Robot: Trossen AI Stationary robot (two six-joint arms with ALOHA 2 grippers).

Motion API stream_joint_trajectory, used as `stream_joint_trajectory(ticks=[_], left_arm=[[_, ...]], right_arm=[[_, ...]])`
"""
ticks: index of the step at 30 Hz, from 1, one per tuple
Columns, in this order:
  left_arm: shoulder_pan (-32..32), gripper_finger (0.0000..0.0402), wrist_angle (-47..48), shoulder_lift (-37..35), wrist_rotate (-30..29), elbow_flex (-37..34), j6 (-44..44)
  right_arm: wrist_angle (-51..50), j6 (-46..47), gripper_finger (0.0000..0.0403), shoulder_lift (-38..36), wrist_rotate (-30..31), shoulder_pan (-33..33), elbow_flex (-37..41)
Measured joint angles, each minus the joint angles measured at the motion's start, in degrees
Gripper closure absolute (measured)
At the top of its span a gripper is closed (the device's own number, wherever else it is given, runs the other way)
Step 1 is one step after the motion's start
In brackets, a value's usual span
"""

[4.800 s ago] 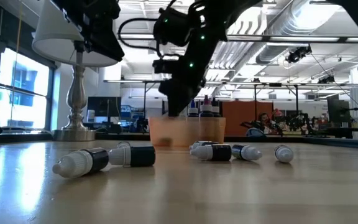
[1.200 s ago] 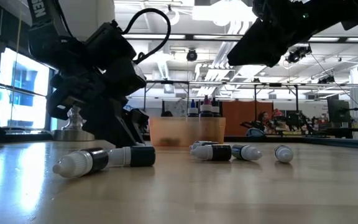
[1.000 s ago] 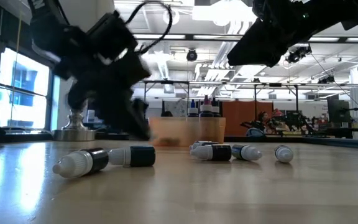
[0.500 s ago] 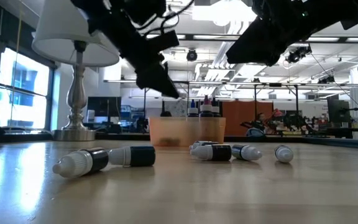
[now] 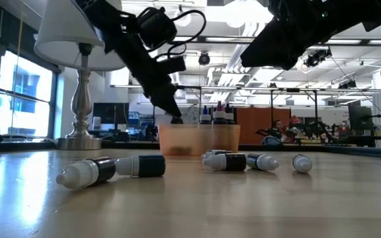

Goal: Pick & Place food coloring
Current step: Put the small red food coloring bottle into the bin

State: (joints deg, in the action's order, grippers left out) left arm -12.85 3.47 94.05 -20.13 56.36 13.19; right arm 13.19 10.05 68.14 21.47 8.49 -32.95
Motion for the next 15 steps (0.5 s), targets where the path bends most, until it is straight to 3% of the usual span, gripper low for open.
stream_joint_trajectory(ticks=[8,15], left_arm=[[0.49,0.032,-3.49,0.84,4.93,0.07,1.79],[0.49,0.032,-3.93,0.84,2.37,0.05,-0.4]], right_arm=[[0.01,-0.01,0.0263,0.0,0.0,0.0,0.0],[-0.02,-0.01,0.0263,0.0,0.0,0.02,0.0]])
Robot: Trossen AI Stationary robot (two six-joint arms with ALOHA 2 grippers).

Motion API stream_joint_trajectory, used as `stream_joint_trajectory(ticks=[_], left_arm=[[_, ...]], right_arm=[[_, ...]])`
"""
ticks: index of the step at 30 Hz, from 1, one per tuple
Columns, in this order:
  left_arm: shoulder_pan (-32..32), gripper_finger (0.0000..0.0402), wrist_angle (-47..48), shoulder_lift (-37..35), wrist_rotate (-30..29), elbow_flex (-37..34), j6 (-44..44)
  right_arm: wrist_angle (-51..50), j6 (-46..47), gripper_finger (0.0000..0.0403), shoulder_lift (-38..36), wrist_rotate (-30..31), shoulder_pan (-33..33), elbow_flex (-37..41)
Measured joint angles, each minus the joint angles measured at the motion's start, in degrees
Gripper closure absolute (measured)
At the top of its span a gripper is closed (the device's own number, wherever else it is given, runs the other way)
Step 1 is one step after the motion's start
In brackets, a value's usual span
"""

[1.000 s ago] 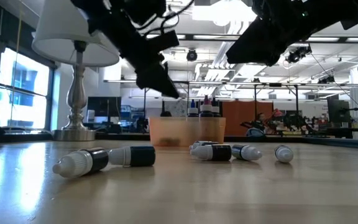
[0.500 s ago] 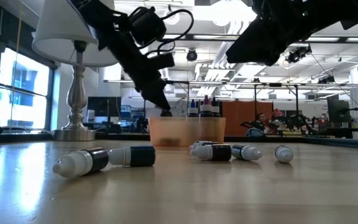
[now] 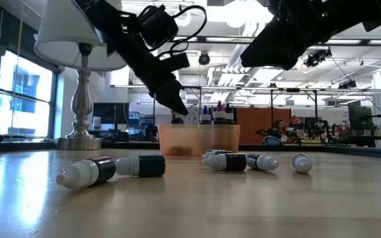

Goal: Pick & Place food coloring
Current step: Put the small red food coloring bottle into the bin

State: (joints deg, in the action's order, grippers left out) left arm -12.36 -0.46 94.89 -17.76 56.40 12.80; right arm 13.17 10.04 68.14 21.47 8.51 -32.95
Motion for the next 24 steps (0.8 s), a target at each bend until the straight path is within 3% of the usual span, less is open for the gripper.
stream_joint_trajectory(ticks=[9,16,24], left_arm=[[-0.02,0.032,0.71,3.33,1.9,-0.1,-0.68],[-0.07,0.0317,-0.34,5.49,-0.72,0.02,-0.59],[-0.04,0.0245,-2.77,5.49,0.2,0.0,-0.53]], right_arm=[[-0.02,-0.02,0.0263,0.0,-0.02,-0.02,0.0],[-0.01,0.21,0.0263,0.01,-0.14,-0.02,0.02],[-0.21,0.13,0.0263,0.0,-0.31,-0.02,0.02]])
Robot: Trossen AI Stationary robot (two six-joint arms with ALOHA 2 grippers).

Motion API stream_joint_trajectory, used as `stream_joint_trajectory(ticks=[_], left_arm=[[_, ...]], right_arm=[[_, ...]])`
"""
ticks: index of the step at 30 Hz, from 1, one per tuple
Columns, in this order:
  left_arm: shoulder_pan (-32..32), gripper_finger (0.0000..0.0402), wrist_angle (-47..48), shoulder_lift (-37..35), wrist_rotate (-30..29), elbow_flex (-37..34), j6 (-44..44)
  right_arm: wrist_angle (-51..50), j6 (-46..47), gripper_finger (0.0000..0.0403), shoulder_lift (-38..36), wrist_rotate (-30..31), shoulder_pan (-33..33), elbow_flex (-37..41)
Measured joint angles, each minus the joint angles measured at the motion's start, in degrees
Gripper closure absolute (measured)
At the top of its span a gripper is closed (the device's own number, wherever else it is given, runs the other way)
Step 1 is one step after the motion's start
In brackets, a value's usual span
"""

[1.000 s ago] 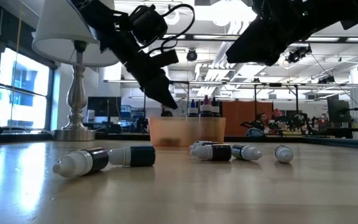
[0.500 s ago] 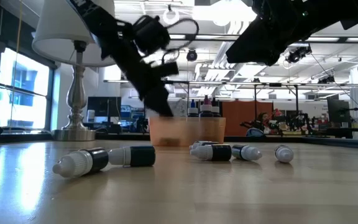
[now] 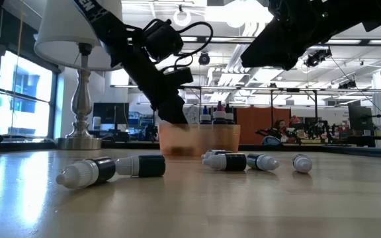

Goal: Pick & Place food coloring
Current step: Put the small red food coloring bottle into the bin, then put the small black food coloring bottle into the bin

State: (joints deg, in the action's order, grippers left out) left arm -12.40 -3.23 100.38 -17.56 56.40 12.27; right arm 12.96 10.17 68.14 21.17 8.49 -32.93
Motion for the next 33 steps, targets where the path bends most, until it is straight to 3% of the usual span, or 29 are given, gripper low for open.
stream_joint_trajectory(ticks=[7,11,15,22,27,33], left_arm=[[0.53,0.0216,2.18,-1.16,0.22,0.22,0.19],[0.57,0.0226,11.03,-7.27,2.41,3.33,-0.41],[0.41,0.0233,26.89,-13.63,6.33,6.92,-3.46],[0.88,0.0234,41.97,-27.86,11.32,8.0,-8.62],[3.52,0.0234,42.23,-39.74,11.47,1.35,-10.75],[7.01,0.0234,34.37,-51.2,11.45,-12.32,-12.78]], right_arm=[[-1.73,1.91,0.0263,0.04,-1.0,0.13,0.0],[-3.01,4.63,0.0263,0.9,-2.62,0.13,0.0],[-0.77,3.24,0.0263,4.48,-6.19,0.15,0.01],[13.8,-2.89,0.0263,16.75,-12.22,0.15,-0.13],[15.61,-7.93,0.0263,25.76,-12.11,0.11,-2.74],[15.51,-10.7,0.0263,30.94,-5.77,0.08,-5.04]])
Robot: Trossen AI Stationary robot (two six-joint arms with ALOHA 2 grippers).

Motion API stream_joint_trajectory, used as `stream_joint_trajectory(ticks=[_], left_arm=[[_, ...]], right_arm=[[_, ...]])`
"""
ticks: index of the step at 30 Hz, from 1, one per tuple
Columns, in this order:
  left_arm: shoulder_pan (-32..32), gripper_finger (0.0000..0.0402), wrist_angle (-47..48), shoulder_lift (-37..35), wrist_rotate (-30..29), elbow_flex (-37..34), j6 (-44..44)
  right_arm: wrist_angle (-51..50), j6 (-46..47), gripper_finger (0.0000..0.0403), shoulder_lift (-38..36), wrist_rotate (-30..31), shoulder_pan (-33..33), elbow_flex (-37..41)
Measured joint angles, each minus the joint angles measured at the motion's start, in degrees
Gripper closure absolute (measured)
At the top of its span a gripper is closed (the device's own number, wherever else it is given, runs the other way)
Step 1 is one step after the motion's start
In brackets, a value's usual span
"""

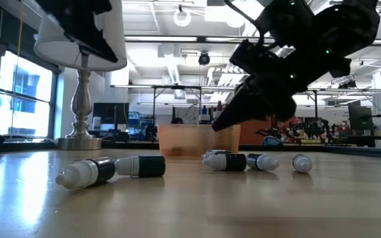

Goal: Pick & Place food coloring
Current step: Put the small black food coloring bottle into the bin

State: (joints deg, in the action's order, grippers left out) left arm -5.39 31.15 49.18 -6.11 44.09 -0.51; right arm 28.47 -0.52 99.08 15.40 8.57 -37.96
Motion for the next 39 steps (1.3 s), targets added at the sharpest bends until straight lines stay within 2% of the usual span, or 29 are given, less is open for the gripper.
stream_joint_trajectory(ticks=[7,14,20,24,29,32,35,37,39], left_arm=[[0.55,0.0234,-7.72,-7.19,0.41,-9.84,-1.73],[0.55,0.0234,-8.72,-7.97,0.71,-11.58,-1.71],[0.55,0.0234,-8.78,-7.95,0.68,-11.62,-1.72],[0.55,0.0234,-8.76,-7.95,0.65,-11.62,-1.73],[0.55,0.0234,-8.75,-7.95,1.09,-11.64,-1.73],[0.55,0.0234,-8.75,-7.95,1.09,-11.63,-1.73],[0.55,0.0234,-8.73,-7.95,1.09,-11.64,-1.73],[0.55,0.0234,-8.75,-7.95,1.09,-11.64,-1.71],[0.55,0.0234,-8.89,-7.93,1.01,-11.64,-1.48]], right_arm=[[-0.46,2.62,0.0263,2.3,-3.4,-0.92,-0.21],[0.86,5.24,0.0263,8.02,-4.34,-2.54,-0.34],[1.36,5.37,0.0265,9.45,-4.41,-3.36,-0.38],[3.24,6.98,0.0282,9.58,-4.95,-3.38,-0.34],[5.02,7.92,0.0326,9.7,-5.69,-3.38,-0.24],[10.71,8.23,0.0337,10.15,-5.44,-3.42,-0.06],[20.93,6.97,0.0336,10.0,-2.69,-3.2,-1.98],[23.76,4.58,0.0327,9.8,2.86,-2.68,-5.09],[21.84,0.04,0.0319,9.84,9.71,-2.35,-9.86]])
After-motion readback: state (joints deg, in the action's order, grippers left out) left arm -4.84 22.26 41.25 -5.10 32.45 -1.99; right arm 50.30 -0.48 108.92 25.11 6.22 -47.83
